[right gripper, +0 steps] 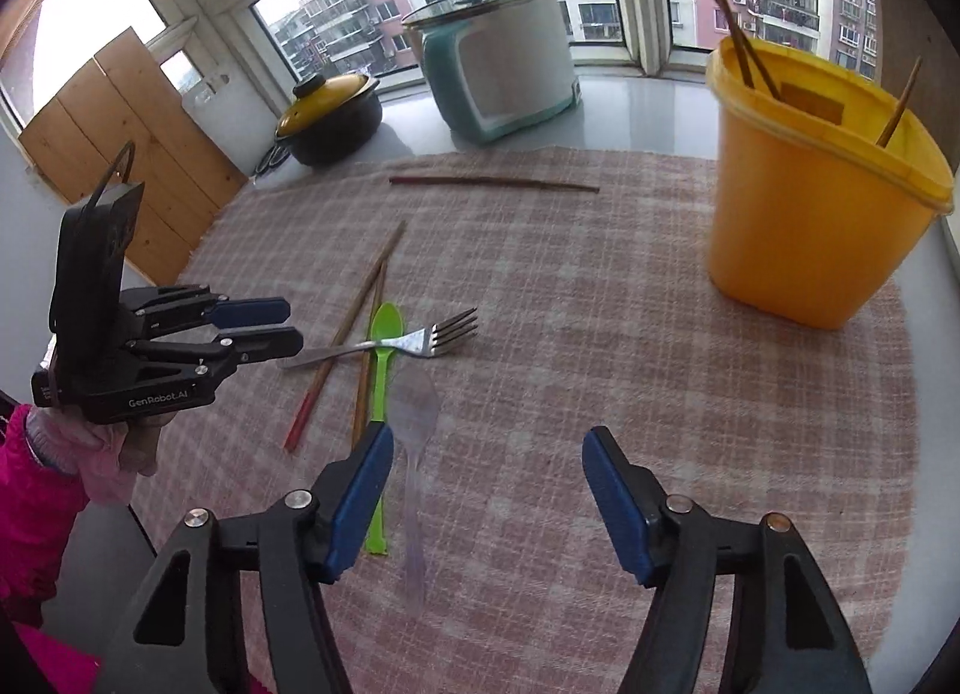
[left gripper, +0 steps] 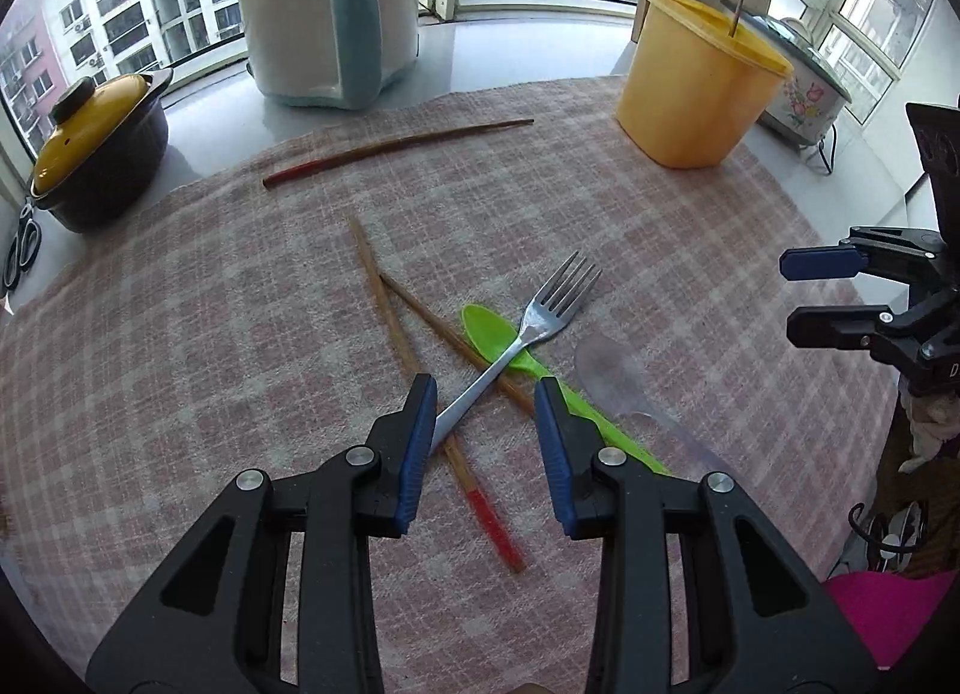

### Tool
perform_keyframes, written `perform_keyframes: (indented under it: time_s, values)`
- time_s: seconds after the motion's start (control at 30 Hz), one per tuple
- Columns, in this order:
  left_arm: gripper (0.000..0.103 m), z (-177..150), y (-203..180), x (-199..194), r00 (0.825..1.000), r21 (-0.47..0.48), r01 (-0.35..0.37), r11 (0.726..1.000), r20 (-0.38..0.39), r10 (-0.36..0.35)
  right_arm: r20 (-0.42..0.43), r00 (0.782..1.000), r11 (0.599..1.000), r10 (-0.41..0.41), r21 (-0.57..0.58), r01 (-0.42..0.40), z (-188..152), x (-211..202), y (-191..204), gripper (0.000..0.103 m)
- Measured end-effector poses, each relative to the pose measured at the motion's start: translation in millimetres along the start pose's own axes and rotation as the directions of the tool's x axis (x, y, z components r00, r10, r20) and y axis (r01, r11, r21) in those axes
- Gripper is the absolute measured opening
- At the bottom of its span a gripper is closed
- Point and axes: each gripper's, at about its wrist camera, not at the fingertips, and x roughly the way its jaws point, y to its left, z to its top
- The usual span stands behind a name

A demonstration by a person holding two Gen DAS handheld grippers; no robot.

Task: Organize utensils
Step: 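Move both tools back to the pile and close the right tool on the clear plastic spoon, then close the left tool on the steel fork while the right tool holds the clear spoon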

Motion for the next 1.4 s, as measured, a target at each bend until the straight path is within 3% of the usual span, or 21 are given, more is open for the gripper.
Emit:
perform_keyframes:
  time_s: [0.07, 0.13, 0.3, 0.43, 0.9, 1.03, 1.17, 1.4]
  values:
    - [0.027, 1, 0, 7, 1.000, 0.005, -0.001, 1.000, -0.014, 0.001, -0.036, 0.999, 1.000, 0.010, -0.015, -0.010, -6, 12, 7, 0.055]
    - [0.026, 1, -1, 11, 1.000, 0.006, -0.011, 1.000, -0.022, 0.011, -0.076, 0.997, 0.999, 0.025, -0.023, -0.027, -10, 26, 12, 0.050]
    - [0.026, 3, -6, 20, 0.999, 0.022, -0.013, 1.000, -0.040, 0.014, -0.125, 0.992, 0.998, 0.035, -0.046, -0.041, -15, 48, 22, 0.048]
    - [0.026, 2, -11, 26, 0.998, 0.051, -0.025, 0.998, -0.058, 0.028, -0.158, 0.987, 0.997, 0.029, -0.066, -0.040, -18, 61, 29, 0.041]
    - [0.026, 22, -7, 31, 0.999, 0.041, -0.026, 0.999, -0.044, 0.027, -0.174, 0.983, 0.984, -0.054, -0.175, 0.023, -18, 86, 54, 0.033]
    - [0.026, 25, -8, 32, 0.999, 0.049, -0.015, 0.999, -0.041, 0.017, -0.165, 0.979, 0.971, -0.117, -0.225, 0.078, -16, 90, 59, 0.018]
    - [0.026, 27, -7, 33, 0.999, 0.041, -0.008, 0.999, -0.037, 0.009, -0.173, 0.979, 0.981, -0.105, -0.181, 0.074, -11, 89, 48, 0.004]
    - [0.026, 32, -19, 41, 0.999, 0.063, 0.027, 0.998, -0.047, -0.024, -0.167, 0.981, 0.994, -0.095, -0.070, 0.084, -10, 78, 16, 0.001]
